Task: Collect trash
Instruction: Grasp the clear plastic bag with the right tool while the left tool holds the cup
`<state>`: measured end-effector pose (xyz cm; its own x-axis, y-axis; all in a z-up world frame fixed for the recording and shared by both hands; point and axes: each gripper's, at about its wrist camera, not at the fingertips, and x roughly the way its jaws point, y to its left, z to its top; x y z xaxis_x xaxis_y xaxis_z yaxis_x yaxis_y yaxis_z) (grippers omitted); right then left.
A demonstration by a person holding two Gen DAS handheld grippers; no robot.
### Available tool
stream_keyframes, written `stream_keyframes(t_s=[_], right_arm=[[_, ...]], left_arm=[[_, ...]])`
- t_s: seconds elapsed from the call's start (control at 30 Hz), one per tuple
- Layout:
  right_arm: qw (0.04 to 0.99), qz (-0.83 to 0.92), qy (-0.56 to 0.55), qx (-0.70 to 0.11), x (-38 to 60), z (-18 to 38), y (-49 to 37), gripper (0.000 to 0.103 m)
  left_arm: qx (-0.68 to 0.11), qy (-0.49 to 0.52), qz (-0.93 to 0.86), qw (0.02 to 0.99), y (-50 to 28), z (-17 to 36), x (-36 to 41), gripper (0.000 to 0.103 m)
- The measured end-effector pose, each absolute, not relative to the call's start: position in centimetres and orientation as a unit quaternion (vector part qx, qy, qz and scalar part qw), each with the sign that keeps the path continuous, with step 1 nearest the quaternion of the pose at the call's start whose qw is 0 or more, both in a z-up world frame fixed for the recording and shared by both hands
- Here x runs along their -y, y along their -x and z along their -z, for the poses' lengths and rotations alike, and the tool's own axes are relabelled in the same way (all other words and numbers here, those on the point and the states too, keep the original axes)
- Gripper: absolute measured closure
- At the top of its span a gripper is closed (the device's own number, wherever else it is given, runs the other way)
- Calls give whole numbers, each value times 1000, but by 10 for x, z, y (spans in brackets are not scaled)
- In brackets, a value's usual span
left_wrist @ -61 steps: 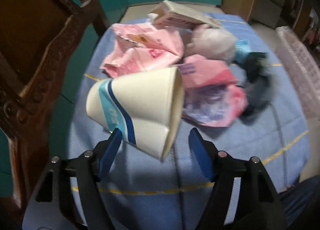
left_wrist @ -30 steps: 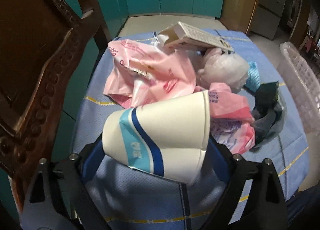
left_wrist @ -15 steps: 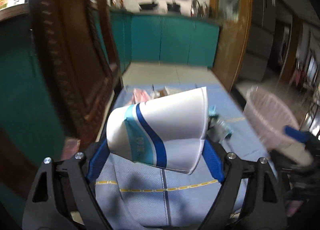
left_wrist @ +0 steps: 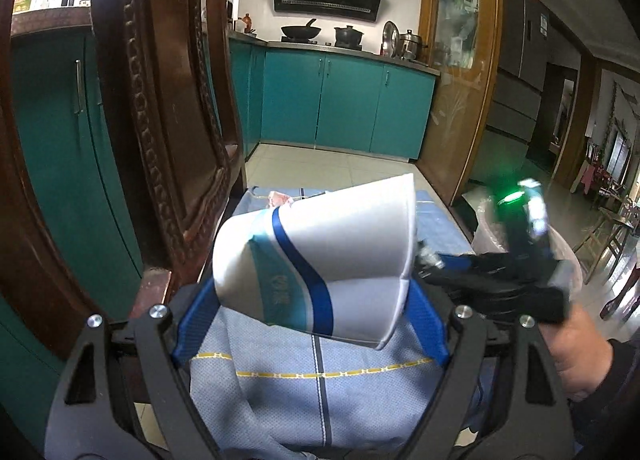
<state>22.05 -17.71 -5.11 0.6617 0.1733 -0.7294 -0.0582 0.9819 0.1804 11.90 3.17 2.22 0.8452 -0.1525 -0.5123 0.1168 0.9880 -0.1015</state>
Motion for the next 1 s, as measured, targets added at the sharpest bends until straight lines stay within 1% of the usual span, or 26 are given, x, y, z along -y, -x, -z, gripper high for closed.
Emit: stream_keyframes(t_s=[0.17, 0.27, 0.4, 1.0], right_arm=[[938, -69, -94, -326, 192, 7, -153, 61], [947, -61, -103, -299, 202, 1, -118, 61], [949, -49, -109, -292, 209, 3, -98, 61], [949, -46, -94, -298, 209, 3, -95, 61]], left_arm=[[-276, 29, 81, 957, -121, -21, -28, 19], [-278, 19, 86, 957, -121, -19, -23, 19], [-286, 11, 87, 954, -125, -17, -18, 19], [-299, 0, 78, 951, -134, -10, -11, 18]])
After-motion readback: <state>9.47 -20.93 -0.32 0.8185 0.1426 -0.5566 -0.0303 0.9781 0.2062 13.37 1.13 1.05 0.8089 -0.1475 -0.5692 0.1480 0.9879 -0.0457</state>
